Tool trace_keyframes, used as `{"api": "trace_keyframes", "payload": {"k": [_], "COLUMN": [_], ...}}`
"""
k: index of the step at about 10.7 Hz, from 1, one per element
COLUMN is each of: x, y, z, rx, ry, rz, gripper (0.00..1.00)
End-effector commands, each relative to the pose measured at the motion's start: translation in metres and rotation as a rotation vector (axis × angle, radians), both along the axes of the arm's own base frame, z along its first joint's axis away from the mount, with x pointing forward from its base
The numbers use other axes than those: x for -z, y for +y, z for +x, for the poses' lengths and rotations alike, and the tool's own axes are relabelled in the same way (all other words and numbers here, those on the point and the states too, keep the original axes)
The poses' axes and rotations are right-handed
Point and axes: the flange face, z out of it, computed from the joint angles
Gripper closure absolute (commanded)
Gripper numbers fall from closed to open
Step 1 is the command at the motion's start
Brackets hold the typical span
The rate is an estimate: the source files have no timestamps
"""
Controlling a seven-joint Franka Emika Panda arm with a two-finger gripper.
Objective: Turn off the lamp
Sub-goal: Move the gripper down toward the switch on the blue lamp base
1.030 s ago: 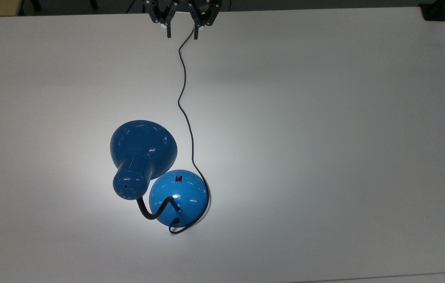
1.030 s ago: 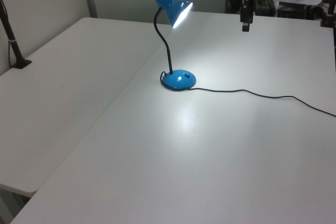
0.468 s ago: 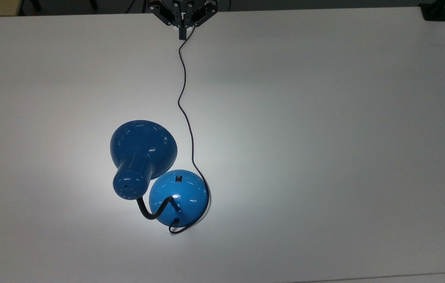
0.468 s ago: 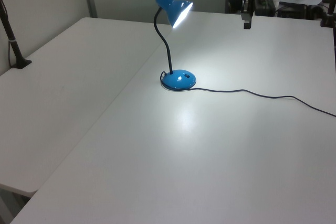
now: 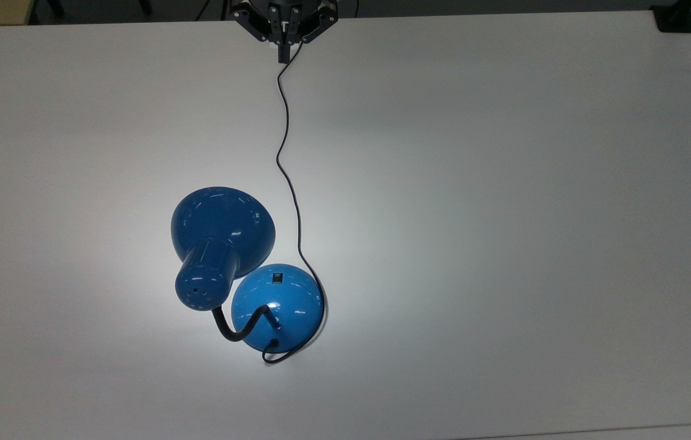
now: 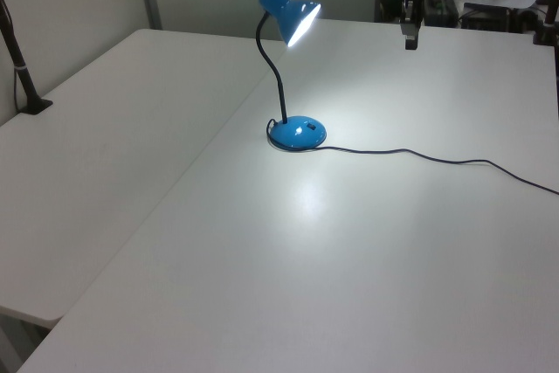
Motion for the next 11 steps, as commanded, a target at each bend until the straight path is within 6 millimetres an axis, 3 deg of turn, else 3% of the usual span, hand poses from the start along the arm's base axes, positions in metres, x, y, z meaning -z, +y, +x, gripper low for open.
{"api": "trace_keyframes", "payload": {"k": [1, 4, 9, 11], "x": [0.005, 0.016, 0.076, 0.092], "y": [0.005, 0.006, 0.002, -0.01], "z": [-0.001, 0.014, 0.044, 0.06], "rx": [-0.022, -0.015, -0.008, 0.008], "ry": [0.017, -0.029, -0.094, -0.158], "rz": [0.023, 0.029, 0.041, 0.05], "gripper": [1.0, 1.0, 1.0, 1.0]}}
